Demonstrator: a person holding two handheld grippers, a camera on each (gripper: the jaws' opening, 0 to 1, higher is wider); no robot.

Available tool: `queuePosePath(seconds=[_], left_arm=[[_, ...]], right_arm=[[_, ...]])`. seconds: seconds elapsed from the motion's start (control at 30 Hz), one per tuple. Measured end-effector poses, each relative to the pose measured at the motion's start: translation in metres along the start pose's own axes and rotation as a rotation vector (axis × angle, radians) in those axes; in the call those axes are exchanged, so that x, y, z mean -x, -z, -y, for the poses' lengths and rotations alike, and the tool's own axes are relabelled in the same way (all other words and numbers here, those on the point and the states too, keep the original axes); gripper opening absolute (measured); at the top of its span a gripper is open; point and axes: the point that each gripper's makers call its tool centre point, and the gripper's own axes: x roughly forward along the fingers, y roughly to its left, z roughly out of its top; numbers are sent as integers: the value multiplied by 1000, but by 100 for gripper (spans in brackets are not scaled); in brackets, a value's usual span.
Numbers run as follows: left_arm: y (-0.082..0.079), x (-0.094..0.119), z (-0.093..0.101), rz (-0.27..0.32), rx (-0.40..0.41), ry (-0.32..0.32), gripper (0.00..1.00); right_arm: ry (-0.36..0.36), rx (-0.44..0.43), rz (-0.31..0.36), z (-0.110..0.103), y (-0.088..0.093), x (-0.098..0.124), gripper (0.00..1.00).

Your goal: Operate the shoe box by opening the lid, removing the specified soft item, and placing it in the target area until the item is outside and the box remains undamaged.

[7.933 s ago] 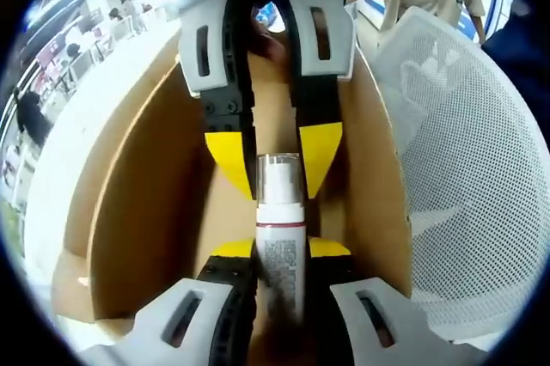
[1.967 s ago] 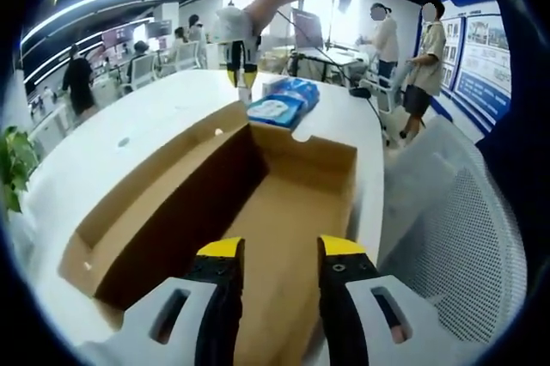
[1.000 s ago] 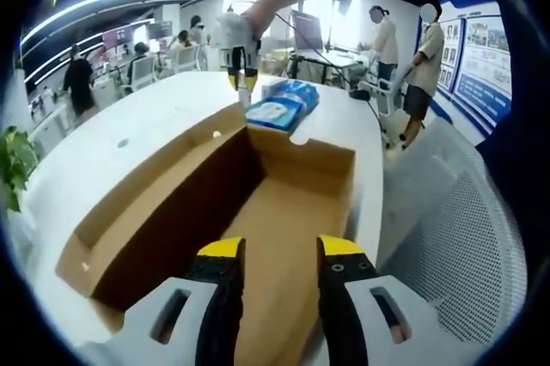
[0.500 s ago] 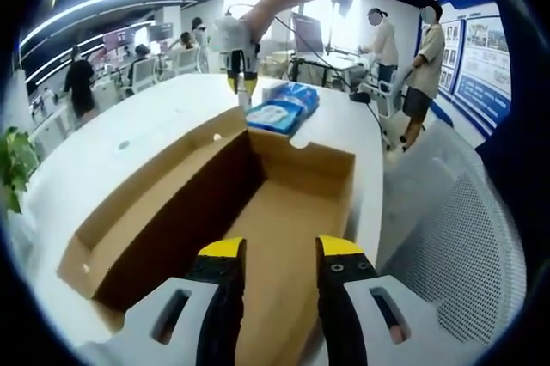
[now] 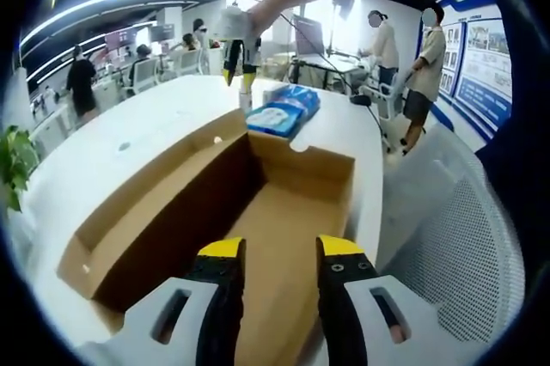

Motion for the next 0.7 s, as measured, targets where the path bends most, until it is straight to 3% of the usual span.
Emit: queuePosePath(seconds=[0.23,0.33,0.4,0.53,0.7], left_arm=[[-7,6,-2,22,3,-14,31],[-9,12,-3,34,4,-27,31],[-9,17,-5,41,11,-41,31],[-6,32,-14,48,35,-97,29],[7,50,-29,27,80,-197,26]], right_arm=[[130,-58,173,7,-24,56,34],[192,-90,215,6,-26,77,31],[220,-112,250,-2,-31,87,30],[244,-198,403,-28,-60,101,28],[209,-315,539,-77,-95,83,22]])
